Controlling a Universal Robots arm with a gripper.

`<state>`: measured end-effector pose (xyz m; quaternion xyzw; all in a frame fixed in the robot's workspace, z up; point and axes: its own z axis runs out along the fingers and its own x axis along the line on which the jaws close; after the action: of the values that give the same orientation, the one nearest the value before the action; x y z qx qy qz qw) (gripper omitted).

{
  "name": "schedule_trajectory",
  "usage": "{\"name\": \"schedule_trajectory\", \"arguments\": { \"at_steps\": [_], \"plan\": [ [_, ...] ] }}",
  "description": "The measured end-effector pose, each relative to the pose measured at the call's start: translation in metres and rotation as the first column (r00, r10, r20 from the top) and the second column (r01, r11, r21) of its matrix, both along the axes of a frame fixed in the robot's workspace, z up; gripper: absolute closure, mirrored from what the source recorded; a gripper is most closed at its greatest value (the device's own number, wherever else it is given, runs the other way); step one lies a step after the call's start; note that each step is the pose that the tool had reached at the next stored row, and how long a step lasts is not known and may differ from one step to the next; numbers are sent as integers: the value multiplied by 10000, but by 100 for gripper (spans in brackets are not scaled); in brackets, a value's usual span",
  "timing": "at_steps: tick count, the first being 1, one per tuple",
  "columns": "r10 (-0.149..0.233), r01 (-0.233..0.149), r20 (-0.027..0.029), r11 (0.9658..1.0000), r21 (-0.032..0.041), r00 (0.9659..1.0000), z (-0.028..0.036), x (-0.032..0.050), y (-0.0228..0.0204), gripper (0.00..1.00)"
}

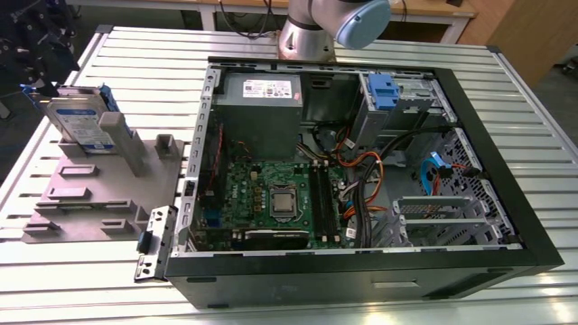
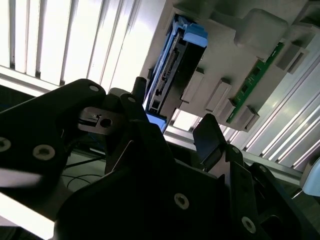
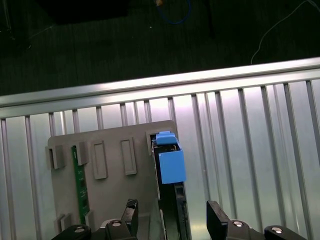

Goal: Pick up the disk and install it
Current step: 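Pick up the disk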

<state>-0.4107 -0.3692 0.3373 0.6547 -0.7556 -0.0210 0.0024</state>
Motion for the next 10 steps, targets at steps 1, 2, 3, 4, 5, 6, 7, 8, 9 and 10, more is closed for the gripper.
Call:
{"name": "schedule_trajectory", "arguments": {
  "at_steps": [1, 2, 3, 4, 5, 6, 7, 8, 9, 10],
  "plan": [
    [0, 0, -1, 10000, 0, 10000, -7, 0, 0, 35],
    [0, 0, 0, 10000, 0, 10000, -15, 0, 0, 35],
    [0, 0, -1, 10000, 0, 10000, -21, 0, 0, 35],
    [0, 0, -2, 10000, -1, 10000, -25, 0, 0, 35],
    [0, 0, -3, 10000, -2, 10000, -25, 0, 0, 35],
    [0, 0, -4, 10000, -2, 10000, -25, 0, 0, 35],
    [0, 0, -2, 10000, -1, 10000, -26, 0, 0, 35],
    [0, 0, -1, 10000, 0, 10000, -27, 0, 0, 35],
    [0, 0, -1, 10000, -1, 10000, -28, 0, 0, 35],
    [0, 0, 2, 10000, 1, 10000, -33, 1, 0, 35]
  ]
}}
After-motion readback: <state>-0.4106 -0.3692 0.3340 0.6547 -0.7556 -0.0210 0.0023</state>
